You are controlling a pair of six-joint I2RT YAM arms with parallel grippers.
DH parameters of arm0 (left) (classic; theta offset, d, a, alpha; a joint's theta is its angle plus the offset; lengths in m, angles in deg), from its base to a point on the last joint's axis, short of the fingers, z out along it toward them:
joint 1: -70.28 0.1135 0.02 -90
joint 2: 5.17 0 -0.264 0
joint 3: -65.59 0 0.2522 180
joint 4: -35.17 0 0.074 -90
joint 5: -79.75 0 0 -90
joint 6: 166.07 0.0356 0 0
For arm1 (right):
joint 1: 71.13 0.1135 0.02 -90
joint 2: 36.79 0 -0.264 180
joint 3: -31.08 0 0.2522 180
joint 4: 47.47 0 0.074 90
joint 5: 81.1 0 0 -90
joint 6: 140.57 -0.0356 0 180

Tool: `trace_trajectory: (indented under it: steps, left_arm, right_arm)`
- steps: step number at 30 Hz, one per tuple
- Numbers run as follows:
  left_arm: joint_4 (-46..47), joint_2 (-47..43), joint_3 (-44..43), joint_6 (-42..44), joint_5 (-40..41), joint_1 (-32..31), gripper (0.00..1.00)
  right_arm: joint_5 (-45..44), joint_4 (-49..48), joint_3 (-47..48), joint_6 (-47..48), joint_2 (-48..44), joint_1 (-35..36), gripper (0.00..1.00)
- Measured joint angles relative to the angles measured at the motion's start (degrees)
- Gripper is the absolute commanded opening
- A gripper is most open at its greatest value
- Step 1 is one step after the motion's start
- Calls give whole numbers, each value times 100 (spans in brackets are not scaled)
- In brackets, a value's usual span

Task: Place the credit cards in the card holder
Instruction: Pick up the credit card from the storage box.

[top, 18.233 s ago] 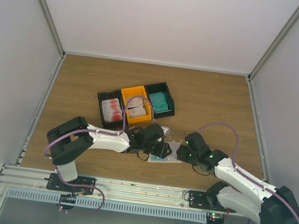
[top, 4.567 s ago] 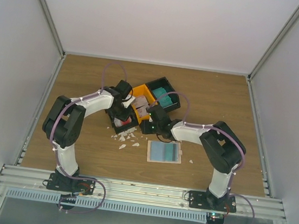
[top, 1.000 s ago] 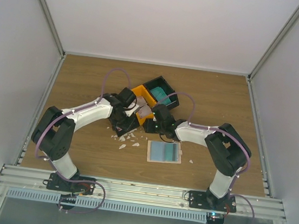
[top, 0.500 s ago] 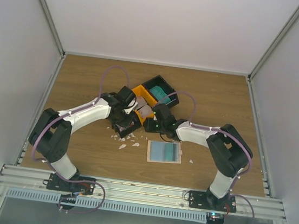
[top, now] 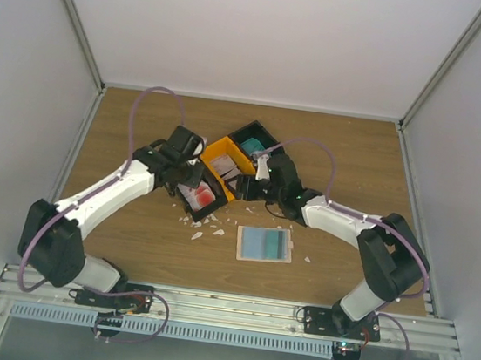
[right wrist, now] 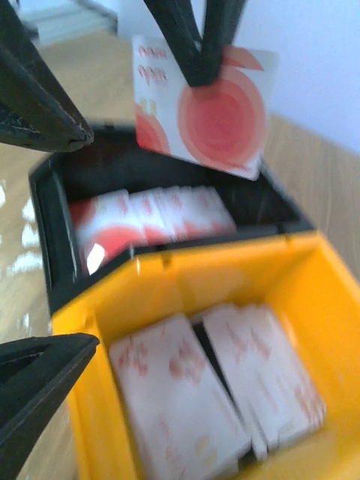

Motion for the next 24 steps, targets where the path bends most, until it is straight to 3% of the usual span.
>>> trace_trajectory:
  steps: [5, 8, 17, 21, 24]
  left_arm:
    - [203, -732, 26, -151, -568, 343, 0]
    - [407, -1082, 61, -280, -1416, 706, 0]
    - [1117, -1281, 361, -881, -4183, 1591, 0]
    - [1351, -1283, 520, -1110, -4916, 1757, 0]
    - [1519, -1283, 592, -1198, -5259, 1849, 0]
  right_arm:
    - [979, -658, -76, -127, -59, 2, 73]
    - [1611, -1143, -81, -352, -44, 2, 73]
    - [2787, -2144, 271, -1217, 555, 7, 61]
    - [3045, -2524, 415, -1558, 758, 7, 47]
    - [3180, -2839, 426, -1797, 787, 4, 25]
